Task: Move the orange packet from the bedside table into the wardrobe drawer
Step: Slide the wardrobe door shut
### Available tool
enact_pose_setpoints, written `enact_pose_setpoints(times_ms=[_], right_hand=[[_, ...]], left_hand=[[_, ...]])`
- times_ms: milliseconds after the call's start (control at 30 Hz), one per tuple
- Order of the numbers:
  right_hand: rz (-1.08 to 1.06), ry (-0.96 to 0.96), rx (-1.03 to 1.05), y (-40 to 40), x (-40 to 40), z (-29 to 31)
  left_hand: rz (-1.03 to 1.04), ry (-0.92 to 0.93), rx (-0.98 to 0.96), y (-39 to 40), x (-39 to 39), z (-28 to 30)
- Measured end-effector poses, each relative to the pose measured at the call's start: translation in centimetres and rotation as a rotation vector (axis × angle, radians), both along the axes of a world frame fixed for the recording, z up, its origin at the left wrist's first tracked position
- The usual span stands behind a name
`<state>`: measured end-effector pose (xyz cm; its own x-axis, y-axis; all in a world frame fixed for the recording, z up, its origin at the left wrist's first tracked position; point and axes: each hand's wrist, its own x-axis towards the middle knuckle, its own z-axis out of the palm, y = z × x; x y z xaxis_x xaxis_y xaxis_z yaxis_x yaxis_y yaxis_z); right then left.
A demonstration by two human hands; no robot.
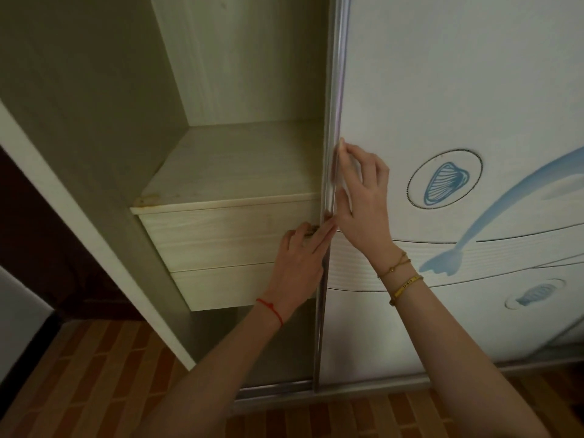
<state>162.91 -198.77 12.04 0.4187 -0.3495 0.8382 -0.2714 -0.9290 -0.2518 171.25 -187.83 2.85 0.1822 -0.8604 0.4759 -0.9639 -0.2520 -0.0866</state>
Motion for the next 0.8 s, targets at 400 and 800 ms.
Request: enact_pose_setpoints(times_ms=[400, 800], right_hand=[[0.093, 0.05, -0.162, 6.2, 6.7, -0.2], [0.251, 0.229, -0.283, 10.1, 13.3, -1.2]], left_hand=[[0.154, 0.118, -0.027, 7.9, 4.5, -0.5], [0.397, 0.105, -0.022, 13.4, 8.0, -1.1]])
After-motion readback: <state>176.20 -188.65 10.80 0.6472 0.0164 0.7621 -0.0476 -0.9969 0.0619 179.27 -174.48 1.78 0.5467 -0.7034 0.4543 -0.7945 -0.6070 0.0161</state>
